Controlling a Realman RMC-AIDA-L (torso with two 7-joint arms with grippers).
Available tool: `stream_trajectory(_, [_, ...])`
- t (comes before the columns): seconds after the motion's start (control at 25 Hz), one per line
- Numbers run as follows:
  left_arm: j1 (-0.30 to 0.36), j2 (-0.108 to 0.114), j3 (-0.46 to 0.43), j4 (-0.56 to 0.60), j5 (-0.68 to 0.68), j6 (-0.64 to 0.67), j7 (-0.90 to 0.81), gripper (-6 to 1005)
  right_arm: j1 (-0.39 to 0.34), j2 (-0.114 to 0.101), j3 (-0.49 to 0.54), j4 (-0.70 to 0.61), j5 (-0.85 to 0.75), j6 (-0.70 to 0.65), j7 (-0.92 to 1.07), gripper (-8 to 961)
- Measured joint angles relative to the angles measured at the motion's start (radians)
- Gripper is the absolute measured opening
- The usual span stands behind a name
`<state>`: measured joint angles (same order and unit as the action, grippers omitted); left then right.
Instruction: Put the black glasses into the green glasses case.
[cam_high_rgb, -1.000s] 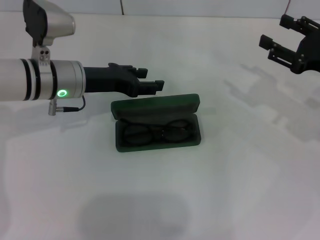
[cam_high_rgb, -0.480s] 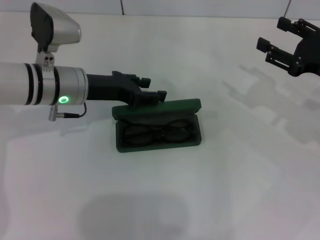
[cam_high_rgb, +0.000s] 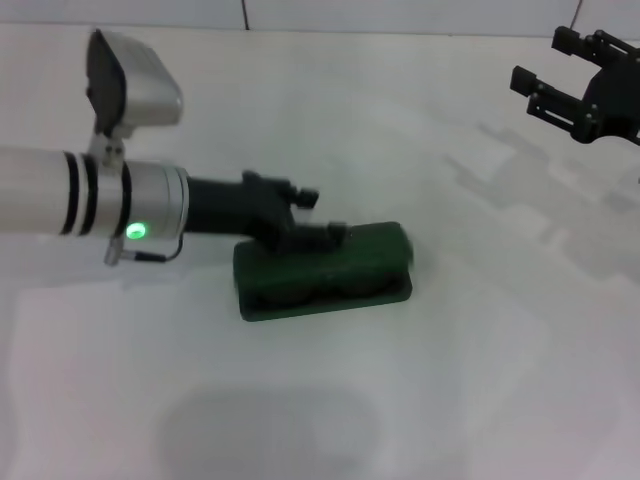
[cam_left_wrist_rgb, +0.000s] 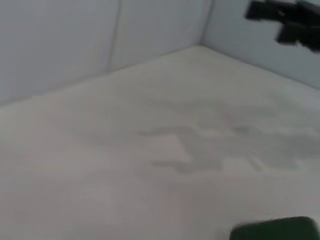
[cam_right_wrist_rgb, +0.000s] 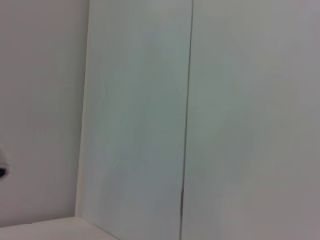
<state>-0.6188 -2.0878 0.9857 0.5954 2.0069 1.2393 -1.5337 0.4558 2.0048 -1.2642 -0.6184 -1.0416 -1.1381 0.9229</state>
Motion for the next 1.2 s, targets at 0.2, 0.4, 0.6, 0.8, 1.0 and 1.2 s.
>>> stream_trajectory(0.2, [0.011,-0.003,0.045,-0.002,-0.01,-0.01,0.04,717,0.01,0.005,-0.002,0.0,0.0,0.025,-0.019,710])
stream_trajectory(0.4, [0.048,0.004,0.039,0.009,-0.201,0.057,0.153,718,0.015,0.006,-0.008,-0.005,-0.045,-0.005,-0.021,713])
stream_trajectory(0.6, [0.156,0.04,0.038,0.034,-0.504,0.35,0.346,720,0.048,0.0,-0.016,-0.015,-0.222,-0.241,0.013,715])
stream_trajectory(0.8, [0.267,0.073,0.007,0.09,-0.586,0.593,0.386,721,0.066,0.006,-0.014,-0.01,-0.243,-0.341,0.042,718])
stream_trajectory(1.0, [0.334,0.075,-0.031,0.101,-0.577,0.621,0.436,865,0.156,0.012,-0.052,0.076,-0.291,-0.333,0.062,770])
stream_trajectory(1.2, [0.353,0.065,-0.027,0.104,-0.505,0.649,0.491,894,0.231,0.019,-0.083,0.146,-0.3,-0.31,0.038,845])
